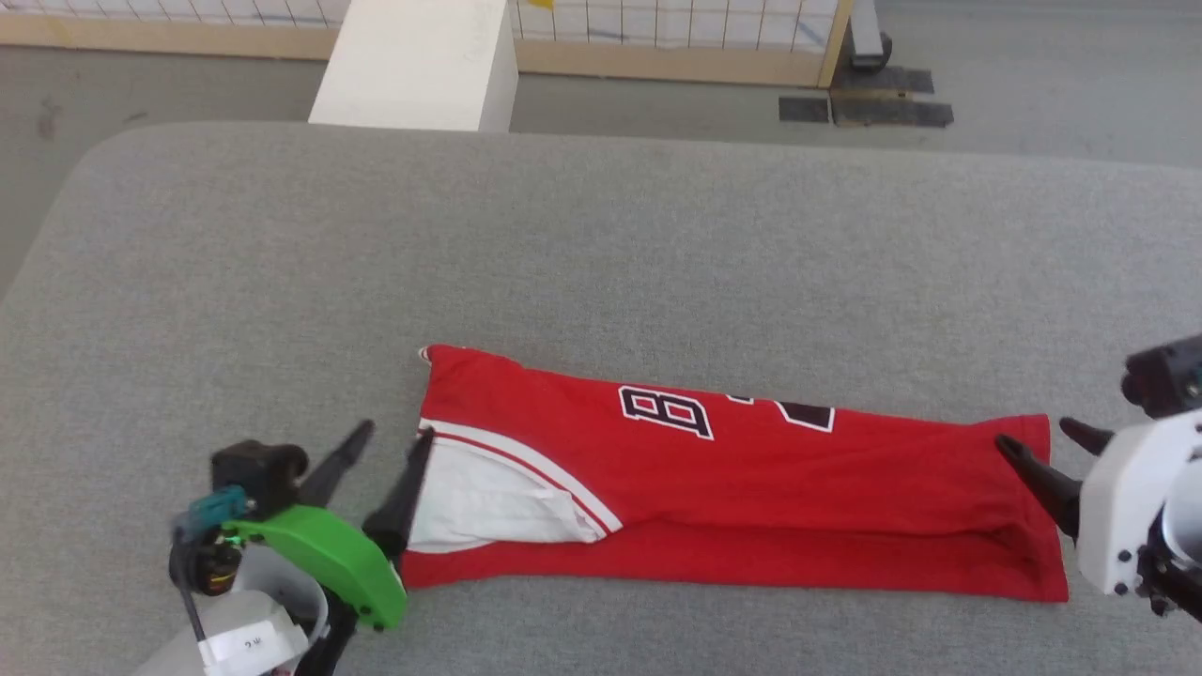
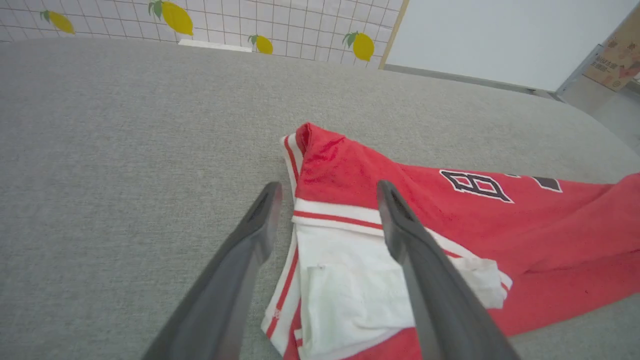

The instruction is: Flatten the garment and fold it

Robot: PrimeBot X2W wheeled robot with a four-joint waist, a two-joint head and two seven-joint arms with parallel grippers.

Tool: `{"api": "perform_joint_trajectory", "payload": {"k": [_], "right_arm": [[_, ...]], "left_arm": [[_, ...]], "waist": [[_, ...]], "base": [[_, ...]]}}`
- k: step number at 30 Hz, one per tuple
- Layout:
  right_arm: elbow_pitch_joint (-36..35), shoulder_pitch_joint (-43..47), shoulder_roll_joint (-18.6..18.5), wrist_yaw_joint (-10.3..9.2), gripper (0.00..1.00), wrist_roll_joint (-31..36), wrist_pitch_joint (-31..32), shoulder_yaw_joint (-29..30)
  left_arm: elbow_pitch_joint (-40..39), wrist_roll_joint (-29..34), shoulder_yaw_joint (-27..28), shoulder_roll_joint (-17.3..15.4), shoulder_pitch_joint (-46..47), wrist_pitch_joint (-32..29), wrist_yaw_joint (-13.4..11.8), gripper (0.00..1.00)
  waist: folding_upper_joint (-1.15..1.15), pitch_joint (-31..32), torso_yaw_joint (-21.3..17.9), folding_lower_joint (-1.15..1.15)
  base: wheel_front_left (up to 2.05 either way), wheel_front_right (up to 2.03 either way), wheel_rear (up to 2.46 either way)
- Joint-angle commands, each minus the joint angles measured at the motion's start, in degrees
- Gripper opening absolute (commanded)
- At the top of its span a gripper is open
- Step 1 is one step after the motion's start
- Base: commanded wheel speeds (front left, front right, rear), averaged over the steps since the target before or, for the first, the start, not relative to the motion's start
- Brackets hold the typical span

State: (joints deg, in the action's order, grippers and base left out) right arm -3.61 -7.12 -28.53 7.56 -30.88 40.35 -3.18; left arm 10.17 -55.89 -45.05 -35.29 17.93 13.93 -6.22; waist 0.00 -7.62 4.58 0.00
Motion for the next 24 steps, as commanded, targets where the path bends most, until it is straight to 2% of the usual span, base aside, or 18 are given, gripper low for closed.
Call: {"api": "perform_joint_trajectory", "payload": {"k": [1,3,5,8,11,15,19,24], "right_arm": [[-0.5,2.0,2.0,-0.08,1.0,0.6,0.3,2.0],[-0.8,3.6,4.8,-0.08,1.0,1.8,0.3,4.9],[-0.4,5.1,8.0,-0.08,1.0,3.3,0.3,7.8],[0.5,6.6,12.4,-0.08,1.0,5.0,-0.1,11.6],[2.0,6.9,16.4,-0.08,1.0,7.6,-1.3,15.4],[4.8,6.1,20.0,-0.08,1.0,11.4,-4.0,19.4],[8.3,5.0,22.2,-0.08,1.0,13.1,-5.2,22.3],[12.2,4.0,22.8,-0.08,1.0,14.4,-6.0,24.5]], "left_arm": [[-0.4,0.1,2.5,1.1,-1.5,0.8,-1.2,1.0],[-1.9,2.9,7.8,3.2,-2.8,1.0,-2.6,1.0],[-4.3,6.6,15.8,7.1,-5.4,1.0,-3.3,1.0],[-7.3,13.0,26.1,13.3,-10.1,1.1,-2.0,1.0],[-8.9,21.1,34.1,18.7,-13.9,1.1,0.7,1.0],[-8.4,30.4,39.4,23.4,-17.0,1.1,4.9,1.0],[-8.4,39.2,41.5,25.6,-18.1,1.1,7.9,1.0],[-8.6,45.2,42.7,27.4,-18.7,1.1,10.4,1.0]], "waist": [[0.0,1.0,0.5,0.0],[0.0,1.2,0.8,0.0],[0.0,1.2,1.0,0.0],[0.0,1.2,1.4,0.0],[0.0,0.9,1.7,0.0],[0.0,0.5,2.2,0.0],[0.0,-0.2,2.8,0.0],[0.0,-1.1,3.4,0.0]], "base": [[0.0,0.0,0.0],[0.0,0.0,0.0],[0.0,0.0,0.0],[0.0,0.0,0.0],[0.0,0.0,0.0],[0.0,0.0,0.0],[0.0,0.0,0.0],[0.0,0.0,0.0]]}}
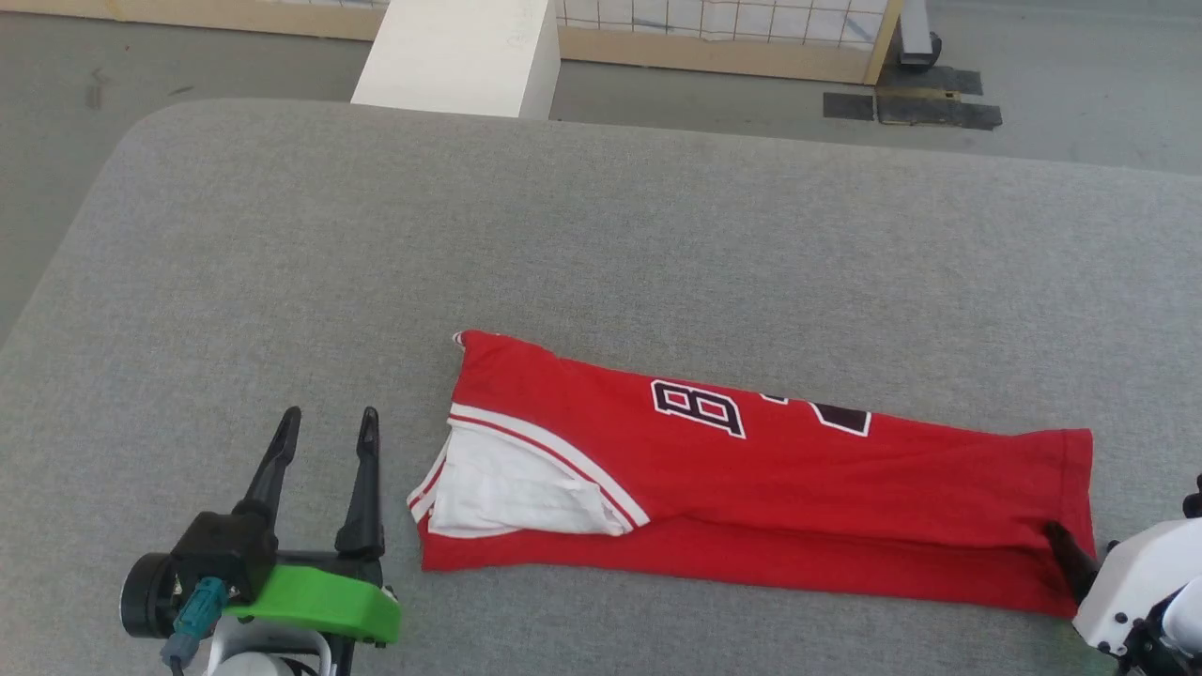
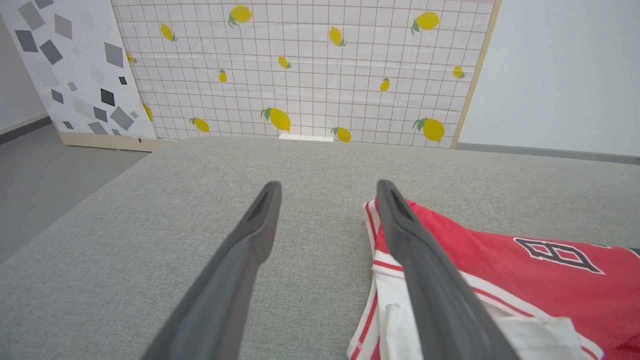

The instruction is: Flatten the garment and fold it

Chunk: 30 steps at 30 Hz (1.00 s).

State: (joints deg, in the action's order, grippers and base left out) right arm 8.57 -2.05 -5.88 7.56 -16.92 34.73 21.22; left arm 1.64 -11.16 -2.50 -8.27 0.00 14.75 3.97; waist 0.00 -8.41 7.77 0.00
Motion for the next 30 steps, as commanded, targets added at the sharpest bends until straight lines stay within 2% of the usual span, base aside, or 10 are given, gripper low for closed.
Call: {"api": "perform_joint_trajectory", "payload": {"k": [1,6,12,13,14,15,19,22,30], "right_arm": [[0.9,-1.5,0.3,-0.08,1.0,0.6,-0.5,0.4],[4.8,-2.5,1.2,-0.08,1.0,-0.9,0.6,-0.2],[8.4,-1.6,1.5,-0.08,1.0,-3.3,4.0,-4.4],[8.5,-1.4,1.6,-0.08,0.47,-3.8,4.3,-5.0],[8.6,-1.3,1.6,-0.08,0.08,-4.4,4.6,-5.6],[8.5,-1.3,1.6,-0.08,0.0,-4.9,4.7,-6.1],[8.1,-1.1,1.3,-0.08,0.0,-7.8,3.2,-7.4],[8.0,-1.1,-0.4,-0.08,0.0,-8.0,0.3,-7.0],[8.0,-1.3,-5.8,-0.08,0.0,-5.4,-5.7,-2.3]], "left_arm": [[0.0,1.0,0.6,0.9,-0.7,0.2,0.6,1.0],[0.0,2.2,1.6,2.3,-0.2,0.2,2.0,1.0],[0.5,2.8,2.4,3.3,0.7,0.2,3.0,1.0],[0.5,2.9,2.5,3.4,0.8,0.2,3.0,1.0],[0.6,3.0,2.6,3.6,0.9,0.2,3.1,1.0],[0.7,3.0,2.7,3.6,0.9,0.2,3.2,1.0],[1.1,3.4,3.2,3.9,0.8,0.2,3.3,1.0],[1.7,3.6,3.3,4.0,0.5,0.2,3.4,1.0],[2.3,3.5,2.9,4.0,-0.5,0.2,3.5,1.0]], "waist": [[0.0,-0.5,0.4,0.0],[0.0,-1.6,0.8,0.0],[0.0,-2.6,1.4,0.0],[0.0,-2.7,1.4,0.0],[0.0,-2.7,1.4,0.0],[0.0,-2.7,1.4,0.0],[0.0,-2.1,1.2,0.0],[0.0,-1.1,0.8,0.0],[0.0,1.2,-0.3,0.0]], "base": [[0.0,0.0,0.0],[0.0,0.0,0.0],[0.0,0.0,0.0],[0.0,0.0,0.0],[0.0,0.0,0.0],[0.0,0.0,0.0],[0.0,0.0,0.0],[0.0,0.0,0.0],[0.0,0.0,0.0]]}}
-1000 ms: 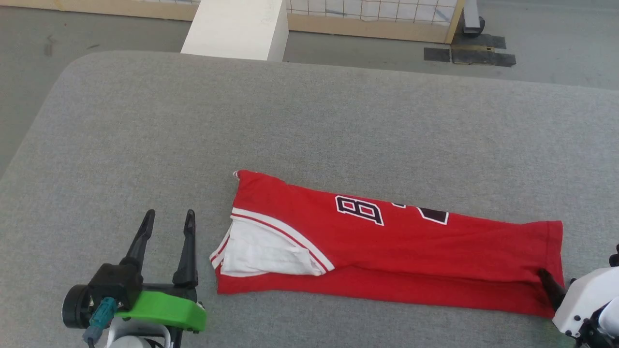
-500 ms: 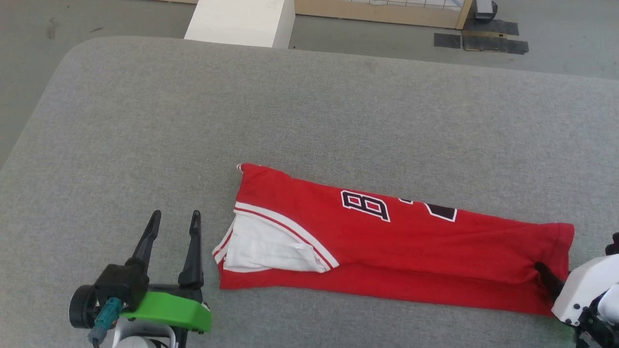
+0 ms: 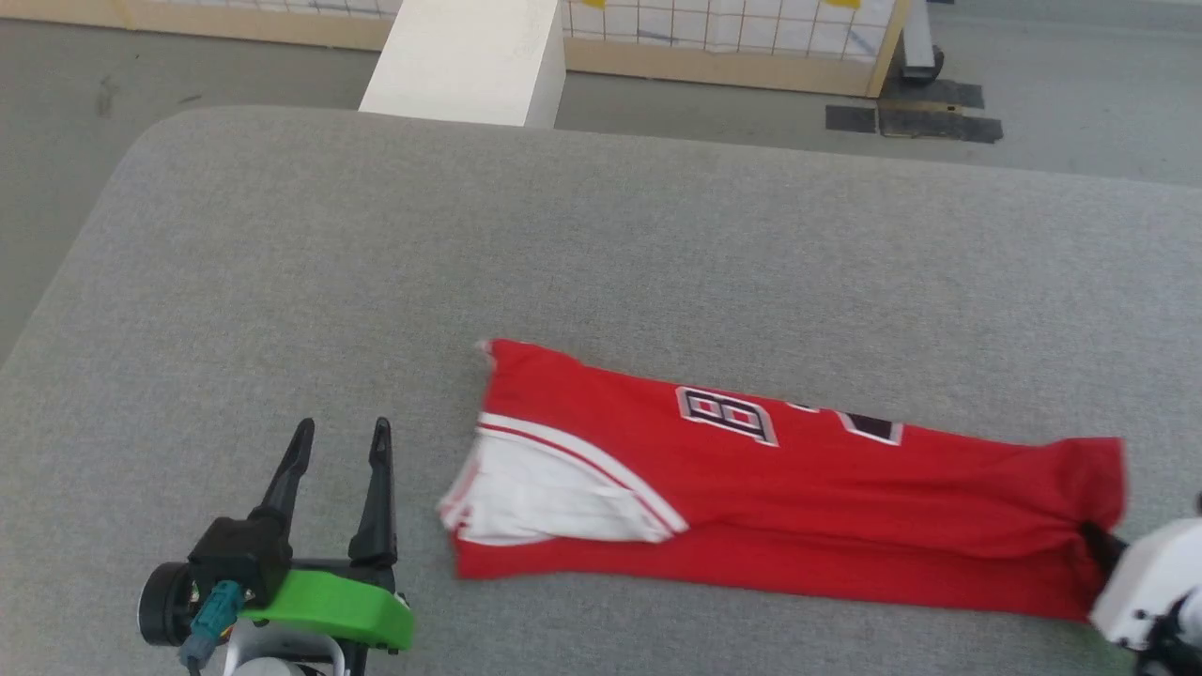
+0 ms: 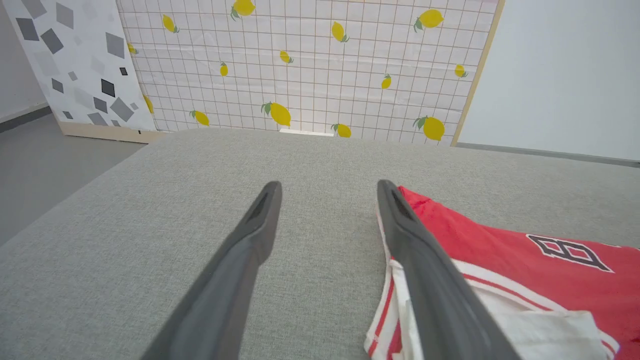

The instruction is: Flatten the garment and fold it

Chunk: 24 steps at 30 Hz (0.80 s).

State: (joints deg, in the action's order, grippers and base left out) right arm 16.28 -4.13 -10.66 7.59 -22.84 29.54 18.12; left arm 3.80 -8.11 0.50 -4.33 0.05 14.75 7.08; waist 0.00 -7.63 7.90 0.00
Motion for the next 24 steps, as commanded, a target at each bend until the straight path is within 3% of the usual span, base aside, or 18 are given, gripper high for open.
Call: {"api": "perform_joint_trajectory", "payload": {"k": [1,5,9,24], "right_arm": [[0.6,0.7,-1.8,-0.1,0.0,0.9,-1.0,1.9],[3.1,0.4,-5.9,-0.1,0.0,4.2,-1.7,6.8],[2.5,0.5,-6.3,-0.1,0.0,4.0,-0.8,6.6],[-17.9,5.9,-2.2,-0.1,0.0,-2.3,9.5,-9.3]], "left_arm": [[0.2,0.3,-0.4,0.0,-0.5,0.2,0.4,1.0],[0.5,0.0,-1.2,-0.5,-0.8,0.2,0.4,1.0],[0.7,-0.3,-1.4,-0.7,-1.1,0.2,0.4,1.0],[1.2,-0.7,-2.0,-1.2,-1.7,0.2,0.4,1.0]], "waist": [[0.0,0.6,-0.5,0.0],[0.0,1.2,-1.0,0.0],[0.0,1.9,-1.2,0.0],[0.0,4.5,0.4,0.0]], "base": [[0.0,0.0,0.0],[0.0,0.0,0.0],[0.0,0.0,0.0],[0.0,0.0,0.0]]}}
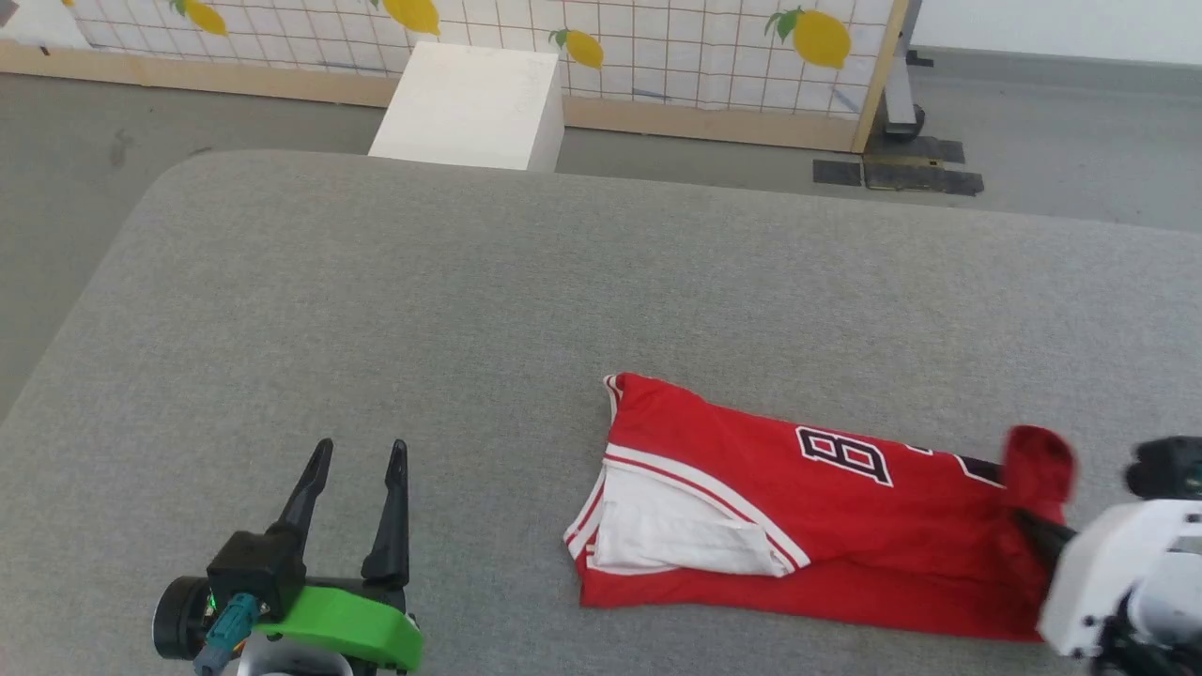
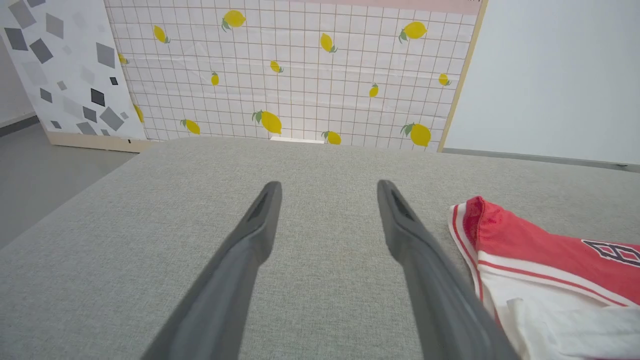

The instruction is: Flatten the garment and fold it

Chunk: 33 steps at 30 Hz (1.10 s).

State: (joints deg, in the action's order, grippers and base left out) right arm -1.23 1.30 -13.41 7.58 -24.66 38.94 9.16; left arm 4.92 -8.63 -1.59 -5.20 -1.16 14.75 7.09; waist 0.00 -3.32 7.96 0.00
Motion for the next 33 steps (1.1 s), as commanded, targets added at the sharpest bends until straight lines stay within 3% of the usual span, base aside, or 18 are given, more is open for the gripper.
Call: {"api": "perform_joint_trajectory", "payload": {"k": [1,5,11,17,25,26,27,28,33], "right_arm": [[-1.8,0.6,1.3,-0.09,0.0,-1.2,1.1,-1.6],[-6.1,-0.7,5.5,-0.09,0.0,-5.3,3.9,-7.6],[-5.4,-4.9,9.1,-0.09,0.0,-9.7,4.7,-13.8],[0.8,-10.6,10.3,-0.09,0.0,-8.7,2.3,-16.9],[14.1,-16.6,10.5,-0.09,0.0,-6.6,-3.7,-20.2],[14.8,-16.8,10.5,-0.09,0.06,-7.1,-4.0,-20.9],[15.3,-17.0,10.5,-0.09,0.43,-7.6,-4.6,-21.6],[15.8,-17.3,10.5,-0.09,1.0,-8.3,-5.5,-22.4],[17.3,-18.4,10.5,-0.09,1.0,-10.5,-8.1,-25.6]], "left_arm": [[0.1,-0.3,0.0,-0.4,-0.5,0.2,0.4,1.0],[0.0,-0.5,0.0,-0.4,-0.3,0.2,0.4,1.0],[0.3,-0.7,-0.6,-0.3,0.3,0.2,0.4,1.0],[0.4,-0.8,-1.4,0.1,1.0,0.2,0.4,1.0],[0.7,-1.1,-1.3,0.5,1.6,0.2,0.4,1.0],[0.7,-1.1,-1.3,0.5,1.6,0.2,0.4,1.0],[0.7,-1.2,-1.3,0.5,1.6,0.2,0.4,1.0],[0.8,-1.2,-1.2,0.5,1.7,0.2,0.4,1.0],[1.1,-1.1,-0.9,0.7,1.8,0.2,0.4,1.0]], "waist": [[0.0,0.2,0.6,0.0],[0.0,-0.2,2.0,0.0],[0.0,-1.1,4.2,0.0],[0.0,-2.3,6.7,0.0],[0.0,-4.1,9.6,0.0],[0.0,-4.2,9.7,0.0],[0.0,-4.2,9.7,0.0],[0.0,-4.3,9.7,0.0],[0.0,-3.8,9.2,0.0]], "base": [[0.0,0.0,0.0],[0.0,0.0,0.0],[0.0,0.0,0.0],[0.0,0.0,0.0],[0.0,0.0,0.0],[0.0,0.0,0.0],[0.0,0.0,0.0],[0.0,0.0,0.0],[0.0,0.0,0.0]]}}
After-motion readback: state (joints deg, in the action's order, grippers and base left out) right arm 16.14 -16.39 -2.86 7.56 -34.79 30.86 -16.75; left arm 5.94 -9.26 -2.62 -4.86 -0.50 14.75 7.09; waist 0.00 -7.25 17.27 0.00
